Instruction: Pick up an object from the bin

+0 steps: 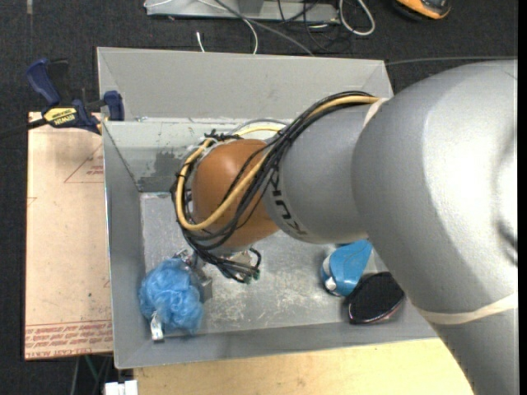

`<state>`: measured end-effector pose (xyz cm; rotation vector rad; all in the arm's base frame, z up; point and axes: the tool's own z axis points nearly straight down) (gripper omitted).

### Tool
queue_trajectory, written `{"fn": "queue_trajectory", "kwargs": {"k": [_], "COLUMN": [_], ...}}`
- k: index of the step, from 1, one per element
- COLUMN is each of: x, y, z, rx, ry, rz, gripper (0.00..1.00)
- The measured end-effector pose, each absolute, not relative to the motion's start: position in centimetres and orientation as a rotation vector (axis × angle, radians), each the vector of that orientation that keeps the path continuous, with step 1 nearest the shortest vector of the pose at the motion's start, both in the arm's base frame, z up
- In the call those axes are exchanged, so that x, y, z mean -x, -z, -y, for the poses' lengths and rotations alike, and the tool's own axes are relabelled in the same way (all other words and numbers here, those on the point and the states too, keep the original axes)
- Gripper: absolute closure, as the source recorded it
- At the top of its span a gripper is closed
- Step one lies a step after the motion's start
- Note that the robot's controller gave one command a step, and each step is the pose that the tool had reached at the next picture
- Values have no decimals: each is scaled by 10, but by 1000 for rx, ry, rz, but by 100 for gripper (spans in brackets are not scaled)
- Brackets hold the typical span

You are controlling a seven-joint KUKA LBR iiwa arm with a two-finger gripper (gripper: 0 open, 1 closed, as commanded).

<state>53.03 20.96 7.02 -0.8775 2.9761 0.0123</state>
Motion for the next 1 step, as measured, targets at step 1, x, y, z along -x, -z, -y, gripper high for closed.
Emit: {"fn": "queue_trajectory", "kwargs": {"k": [1], "x": [-530], "y": [-70], "z": [-210], "rx": [878], "ry": [-12], "rz": [-2976], "gripper": [100]}}
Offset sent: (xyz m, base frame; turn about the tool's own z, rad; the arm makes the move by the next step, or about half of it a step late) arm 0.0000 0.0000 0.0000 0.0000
